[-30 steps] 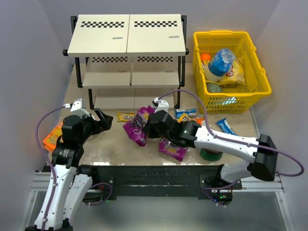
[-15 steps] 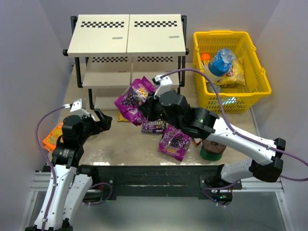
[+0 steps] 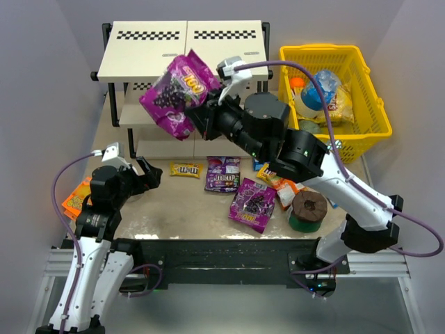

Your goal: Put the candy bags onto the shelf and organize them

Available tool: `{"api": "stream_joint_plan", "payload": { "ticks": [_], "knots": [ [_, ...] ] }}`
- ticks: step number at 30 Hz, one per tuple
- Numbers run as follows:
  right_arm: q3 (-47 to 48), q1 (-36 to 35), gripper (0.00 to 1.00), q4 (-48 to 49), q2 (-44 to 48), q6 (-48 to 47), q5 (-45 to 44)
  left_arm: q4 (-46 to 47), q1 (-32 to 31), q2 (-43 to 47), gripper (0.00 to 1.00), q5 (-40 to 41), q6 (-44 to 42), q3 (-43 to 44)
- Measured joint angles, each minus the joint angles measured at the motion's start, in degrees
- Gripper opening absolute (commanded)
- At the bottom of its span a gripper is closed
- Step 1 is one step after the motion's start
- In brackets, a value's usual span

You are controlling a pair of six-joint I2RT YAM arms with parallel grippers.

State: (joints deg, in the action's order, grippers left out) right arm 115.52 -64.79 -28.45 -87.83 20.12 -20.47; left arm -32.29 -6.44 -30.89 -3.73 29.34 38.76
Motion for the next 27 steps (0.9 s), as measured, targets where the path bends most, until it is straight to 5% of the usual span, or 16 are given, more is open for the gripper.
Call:
{"api": "stream_joint_plan", "payload": {
  "ticks": [6, 17, 22, 27],
  "knots": [
    [10.9, 4.0, 0.00, 1.2, -4.6, -7.8, 0.9, 0.0, 0.0, 0.0, 0.99, -0.1, 0.0, 0.0],
    [12.1, 26.4, 0.02, 2.8, -8.4, -12.7, 17.2, 0.0, 0.0, 0.0, 0.99, -0.1, 0.0, -0.1],
    [12.8, 31.7, 0.12, 4.3, -9.8, -9.8, 26.9, 0.0, 0.0, 0.2, 0.99, -0.1, 0.0, -0.3],
    [14.0, 35.6, 0.41, 7.6, -12.1, -5.4, 34.1, 0.0, 0.0, 0.2, 1.00, -0.1, 0.0, -0.3]
  ]
}}
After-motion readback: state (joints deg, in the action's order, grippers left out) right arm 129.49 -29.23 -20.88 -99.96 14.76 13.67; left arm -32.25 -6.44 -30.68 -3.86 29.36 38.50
